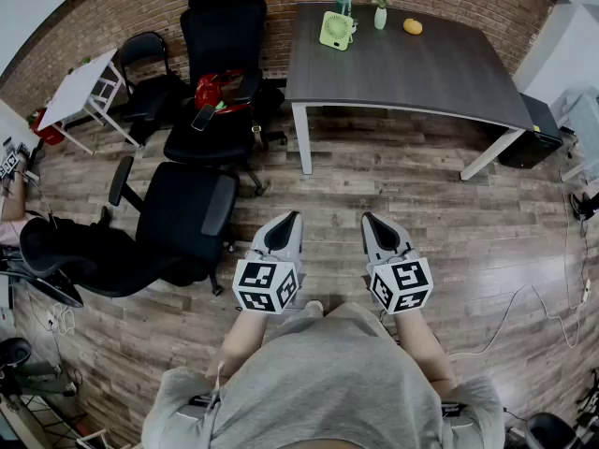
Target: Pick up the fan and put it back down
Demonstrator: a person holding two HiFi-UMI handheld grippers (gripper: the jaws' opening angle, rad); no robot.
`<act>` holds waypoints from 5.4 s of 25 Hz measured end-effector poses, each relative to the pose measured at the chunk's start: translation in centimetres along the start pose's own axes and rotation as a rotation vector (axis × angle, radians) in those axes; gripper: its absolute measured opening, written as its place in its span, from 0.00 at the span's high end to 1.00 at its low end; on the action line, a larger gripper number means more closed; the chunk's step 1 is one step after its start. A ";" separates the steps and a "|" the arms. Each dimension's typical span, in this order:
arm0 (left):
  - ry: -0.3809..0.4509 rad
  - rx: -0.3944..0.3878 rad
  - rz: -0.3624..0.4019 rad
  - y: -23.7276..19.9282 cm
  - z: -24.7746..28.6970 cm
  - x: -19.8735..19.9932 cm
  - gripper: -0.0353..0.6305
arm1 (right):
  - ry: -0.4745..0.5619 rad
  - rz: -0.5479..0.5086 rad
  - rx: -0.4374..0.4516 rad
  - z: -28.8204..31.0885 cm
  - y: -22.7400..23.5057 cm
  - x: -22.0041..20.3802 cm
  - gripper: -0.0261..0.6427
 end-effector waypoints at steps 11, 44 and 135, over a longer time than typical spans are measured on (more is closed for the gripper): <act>0.023 -0.009 0.005 -0.1 -3.5 0.0 0.91 | 0.057 0.004 -0.034 -2.4 -3.9 -0.7 0.96; 0.003 -0.070 0.013 -4.0 -3.0 -0.2 0.89 | 0.071 0.045 -0.008 0.2 -6.5 -1.1 0.87; 0.013 0.064 -0.057 -17.0 45.6 12.0 0.77 | -0.005 0.048 0.150 41.5 27.9 16.9 0.67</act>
Point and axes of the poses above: the fingertips, and each gripper's own axes: z forward along the fingers, y to its right, x out of its top, the point moved 9 cm from there along -z, backward along the fingers, and after that the axes turned 7 degrees about z, right-handed, at the moved point
